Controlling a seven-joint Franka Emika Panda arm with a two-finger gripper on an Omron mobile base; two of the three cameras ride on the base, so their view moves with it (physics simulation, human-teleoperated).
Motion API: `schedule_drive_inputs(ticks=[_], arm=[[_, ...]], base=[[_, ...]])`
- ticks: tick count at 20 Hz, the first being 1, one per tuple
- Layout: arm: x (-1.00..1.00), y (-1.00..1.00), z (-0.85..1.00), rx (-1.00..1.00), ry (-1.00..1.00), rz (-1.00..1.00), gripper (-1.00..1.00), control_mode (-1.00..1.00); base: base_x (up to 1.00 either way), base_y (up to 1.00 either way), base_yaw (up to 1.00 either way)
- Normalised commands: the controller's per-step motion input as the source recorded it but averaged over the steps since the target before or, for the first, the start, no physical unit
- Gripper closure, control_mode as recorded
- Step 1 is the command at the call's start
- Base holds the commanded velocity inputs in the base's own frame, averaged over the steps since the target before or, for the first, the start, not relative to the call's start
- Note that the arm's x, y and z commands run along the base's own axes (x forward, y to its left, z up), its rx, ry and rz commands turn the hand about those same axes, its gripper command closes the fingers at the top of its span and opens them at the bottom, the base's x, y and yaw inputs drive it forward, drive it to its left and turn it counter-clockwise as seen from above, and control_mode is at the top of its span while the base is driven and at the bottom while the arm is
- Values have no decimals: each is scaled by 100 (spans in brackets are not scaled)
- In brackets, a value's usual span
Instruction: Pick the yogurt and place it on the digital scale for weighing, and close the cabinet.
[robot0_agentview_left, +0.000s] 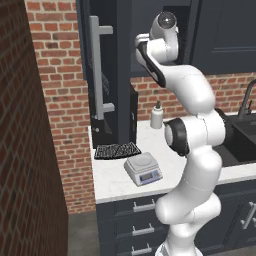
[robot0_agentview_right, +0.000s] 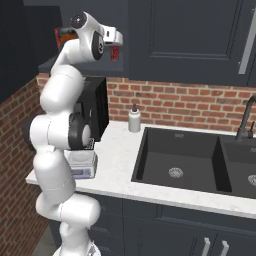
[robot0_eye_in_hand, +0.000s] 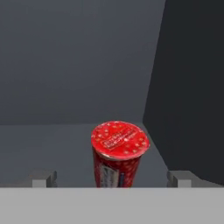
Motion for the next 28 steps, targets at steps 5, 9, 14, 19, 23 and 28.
schedule_drive_inputs(ticks=[5,9,14,19,23,28], arm=[[33,0,-4,0,0,0,-100,-100],[29,0,-4,0,0,0,-100,-100],[26,0,-3,0,0,0,-100,-100],[21,0,-3,0,0,0,100,-100],[18,0,-4,0,1,0,100,-100],[1,0,-4,0,0,0,100,-100]], base=[[0,0,0],[0,0,0],[0,0,0],[0,0,0],[0,0,0],[0,0,0]])
